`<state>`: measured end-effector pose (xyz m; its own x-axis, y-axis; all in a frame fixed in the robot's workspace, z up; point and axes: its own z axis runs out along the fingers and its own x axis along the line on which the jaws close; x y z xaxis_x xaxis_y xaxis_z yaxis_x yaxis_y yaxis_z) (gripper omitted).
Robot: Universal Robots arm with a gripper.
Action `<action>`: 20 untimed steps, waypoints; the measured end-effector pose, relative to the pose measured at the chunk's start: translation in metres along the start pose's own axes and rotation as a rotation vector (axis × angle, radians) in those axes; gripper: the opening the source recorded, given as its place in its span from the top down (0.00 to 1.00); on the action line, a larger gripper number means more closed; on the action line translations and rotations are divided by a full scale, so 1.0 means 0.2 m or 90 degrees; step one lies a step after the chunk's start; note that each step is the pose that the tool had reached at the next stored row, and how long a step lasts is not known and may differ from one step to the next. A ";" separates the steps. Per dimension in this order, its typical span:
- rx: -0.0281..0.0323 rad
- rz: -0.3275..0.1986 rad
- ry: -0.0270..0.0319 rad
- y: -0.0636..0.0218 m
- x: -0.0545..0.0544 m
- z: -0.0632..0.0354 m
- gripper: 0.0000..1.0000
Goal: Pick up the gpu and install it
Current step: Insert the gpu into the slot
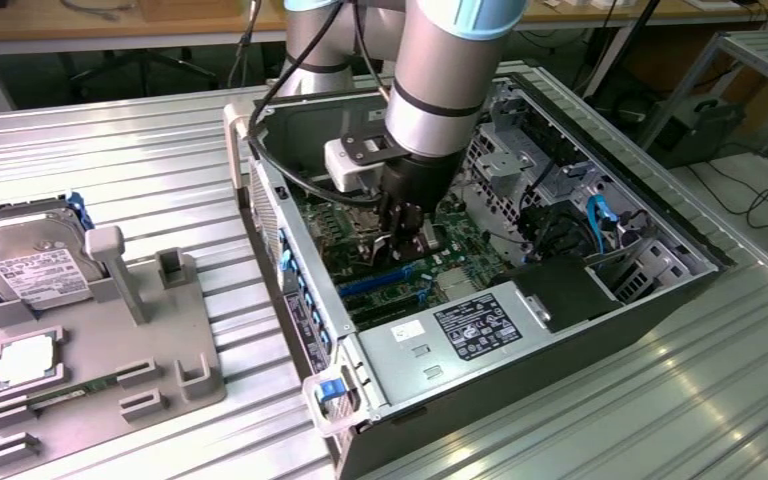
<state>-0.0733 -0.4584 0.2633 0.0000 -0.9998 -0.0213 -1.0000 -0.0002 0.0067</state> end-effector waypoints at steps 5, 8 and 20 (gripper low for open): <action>-0.0002 0.000 0.0000 0.015 0.00 0.018 0.73; -0.0002 0.000 -0.0002 0.020 0.00 0.031 0.73; -0.0063 0.000 -0.0003 0.011 0.00 0.048 0.73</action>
<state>-0.0755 -0.4586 0.2538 0.0000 -0.9998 -0.0217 -0.9999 -0.0003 0.0166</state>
